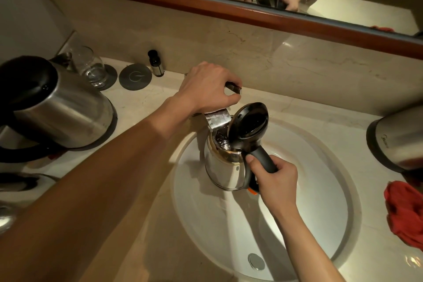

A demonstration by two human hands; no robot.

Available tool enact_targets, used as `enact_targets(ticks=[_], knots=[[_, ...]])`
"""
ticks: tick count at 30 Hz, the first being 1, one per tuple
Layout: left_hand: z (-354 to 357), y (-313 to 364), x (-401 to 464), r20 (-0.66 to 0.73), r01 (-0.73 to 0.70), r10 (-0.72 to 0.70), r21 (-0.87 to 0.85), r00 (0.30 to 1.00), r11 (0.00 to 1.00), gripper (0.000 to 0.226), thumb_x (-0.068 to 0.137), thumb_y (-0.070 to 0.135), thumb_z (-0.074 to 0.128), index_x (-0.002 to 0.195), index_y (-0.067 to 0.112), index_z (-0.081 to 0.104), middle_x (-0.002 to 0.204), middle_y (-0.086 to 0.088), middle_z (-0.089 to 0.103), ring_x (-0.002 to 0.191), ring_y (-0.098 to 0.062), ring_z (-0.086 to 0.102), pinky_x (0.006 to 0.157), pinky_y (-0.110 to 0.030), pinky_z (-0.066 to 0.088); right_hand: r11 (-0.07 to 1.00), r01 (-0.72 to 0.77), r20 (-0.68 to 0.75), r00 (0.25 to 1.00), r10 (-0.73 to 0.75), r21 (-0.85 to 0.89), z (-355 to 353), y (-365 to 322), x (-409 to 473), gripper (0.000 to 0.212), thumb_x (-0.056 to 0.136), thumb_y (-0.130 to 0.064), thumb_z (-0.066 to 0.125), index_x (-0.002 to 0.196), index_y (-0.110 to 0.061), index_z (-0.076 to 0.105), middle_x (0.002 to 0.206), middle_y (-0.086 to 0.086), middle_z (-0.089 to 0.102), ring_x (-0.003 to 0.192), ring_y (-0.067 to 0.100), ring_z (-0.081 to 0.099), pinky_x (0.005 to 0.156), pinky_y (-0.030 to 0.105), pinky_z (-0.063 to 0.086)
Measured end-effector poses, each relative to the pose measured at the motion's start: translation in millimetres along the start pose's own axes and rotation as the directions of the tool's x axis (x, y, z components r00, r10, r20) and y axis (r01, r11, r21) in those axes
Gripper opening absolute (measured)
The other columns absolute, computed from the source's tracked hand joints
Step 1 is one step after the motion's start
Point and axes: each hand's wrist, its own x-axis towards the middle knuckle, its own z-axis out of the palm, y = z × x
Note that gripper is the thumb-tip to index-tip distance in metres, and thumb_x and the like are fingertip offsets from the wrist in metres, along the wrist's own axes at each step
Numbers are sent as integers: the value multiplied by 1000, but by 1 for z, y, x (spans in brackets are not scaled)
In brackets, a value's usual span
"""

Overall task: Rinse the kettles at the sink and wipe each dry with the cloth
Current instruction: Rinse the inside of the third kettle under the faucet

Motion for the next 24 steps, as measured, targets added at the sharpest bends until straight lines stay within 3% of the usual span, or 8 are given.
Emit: enact_targets(ticks=[4, 7, 11, 15, 24], knots=[[0, 1, 0, -14, 1, -1, -6, 1000, 1000, 31, 84, 51, 54, 103, 36, 73, 99, 13, 73, 94, -17, 63, 73, -29, 30, 1000, -7, 8, 1000, 7, 3, 0, -1, -1, 56, 64, -55, 76, 60, -4, 52, 52, 5, 42, 54, 20, 40, 53, 46, 41], [0, 2, -1, -14, 17, -17, -25, 1000, 1000, 30, 84, 50, 54, 103, 37, 73, 99, 14, 74, 93, -16, 64, 72, -28, 31, 1000, -11, 10, 1000, 10, 17, 0, -2, -1, 53, 63, -55, 75, 57, -8, 52, 51, 1, 41, 54, 20, 38, 57, 39, 38], [2, 3, 2, 6, 90, -90, -51, 996, 995, 32, 81, 54, 54, 102, 39, 73, 97, 16, 74, 95, -18, 64, 74, -29, 39, 1000, 3, 3, 1000, -3, 6, -1, -2, -2, 55, 63, -57, 74, 58, -7, 51, 50, 0, 40, 53, 19, 38, 57, 36, 36], [4, 4, 6, 27, 161, -160, -62, 987, 985, 31, 79, 56, 57, 100, 41, 74, 99, 16, 74, 101, -22, 65, 86, -37, 51, 1000, 6, 3, 1000, -6, -6, -1, -2, -1, 53, 63, -58, 73, 53, -12, 50, 49, -1, 39, 53, 19, 36, 57, 35, 35], [3, 7, 5, -11, 174, -175, -74, 984, 982, 21, 87, 47, 62, 99, 37, 76, 99, 15, 75, 100, -19, 66, 86, -33, 47, 1000, -6, 2, 1000, 6, 10, 0, 4, 0, 56, 63, -56, 76, 59, -5, 52, 52, 3, 40, 54, 20, 38, 58, 38, 39]])
